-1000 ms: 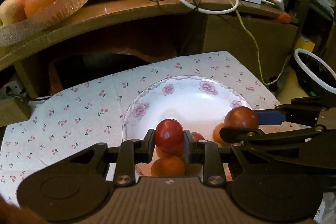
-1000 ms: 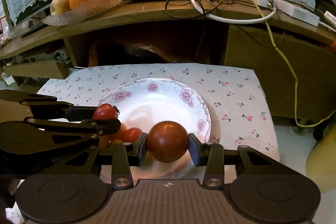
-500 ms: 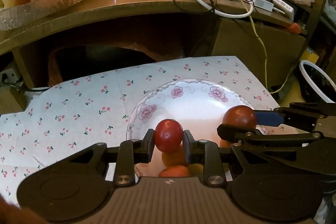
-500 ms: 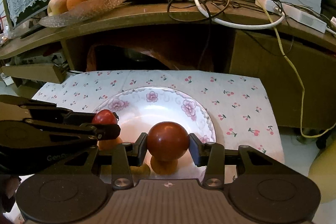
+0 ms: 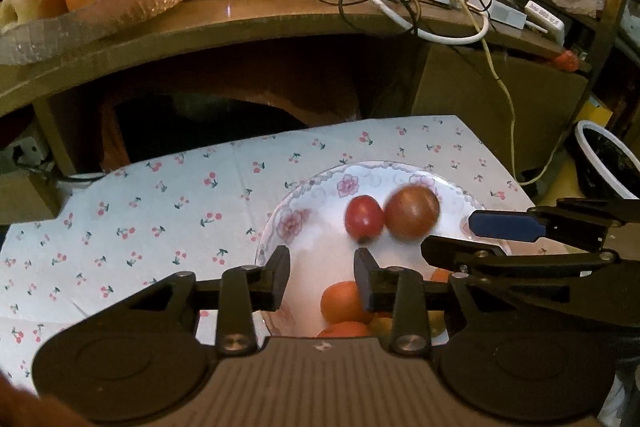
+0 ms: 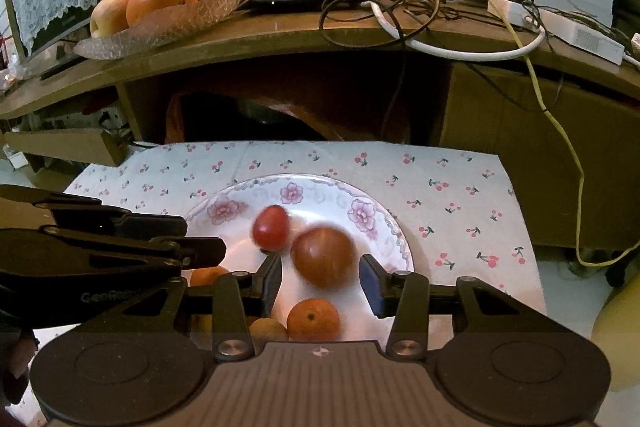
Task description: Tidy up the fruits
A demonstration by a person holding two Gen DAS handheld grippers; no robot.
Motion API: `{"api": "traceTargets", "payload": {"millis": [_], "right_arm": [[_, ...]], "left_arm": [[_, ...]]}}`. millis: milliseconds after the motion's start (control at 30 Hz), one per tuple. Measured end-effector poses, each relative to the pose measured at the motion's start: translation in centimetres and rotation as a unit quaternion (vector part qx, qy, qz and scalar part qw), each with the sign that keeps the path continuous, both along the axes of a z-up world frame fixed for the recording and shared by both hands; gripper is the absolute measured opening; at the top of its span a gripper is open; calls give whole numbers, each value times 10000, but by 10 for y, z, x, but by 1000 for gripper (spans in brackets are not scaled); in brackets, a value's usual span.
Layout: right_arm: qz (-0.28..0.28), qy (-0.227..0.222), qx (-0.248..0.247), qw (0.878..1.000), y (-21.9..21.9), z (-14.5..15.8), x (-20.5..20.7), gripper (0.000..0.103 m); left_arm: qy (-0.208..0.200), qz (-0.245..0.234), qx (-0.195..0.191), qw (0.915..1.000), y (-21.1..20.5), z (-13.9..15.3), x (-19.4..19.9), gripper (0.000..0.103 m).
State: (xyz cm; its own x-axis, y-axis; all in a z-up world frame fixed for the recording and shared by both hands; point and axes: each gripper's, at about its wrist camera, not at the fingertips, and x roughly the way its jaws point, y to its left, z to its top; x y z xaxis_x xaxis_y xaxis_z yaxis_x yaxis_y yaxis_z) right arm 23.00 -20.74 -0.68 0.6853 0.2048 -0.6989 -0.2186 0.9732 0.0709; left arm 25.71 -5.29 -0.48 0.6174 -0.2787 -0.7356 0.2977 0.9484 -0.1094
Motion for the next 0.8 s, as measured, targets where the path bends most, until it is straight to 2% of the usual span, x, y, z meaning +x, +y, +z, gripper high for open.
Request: {"api": "traceTargets", "payload": {"millis": [167, 433, 633, 800], "right_arm": [[-96, -45, 13, 9999, -5, 3, -1, 45], [-362, 0, 134, 9993, -17, 10, -13, 51], [-489, 51, 172, 9986, -20, 21, -38, 52], [-598, 52, 261, 9979, -23, 27, -59, 53]], "left_arm": [[-114, -64, 168, 9998, -4, 1, -4, 41], [-182, -44, 137, 9997, -4, 10, -17, 43], [-304, -106, 165, 9993, -10, 20, -44, 50], [-356, -74, 255, 9990, -14, 23, -64, 63]]}}
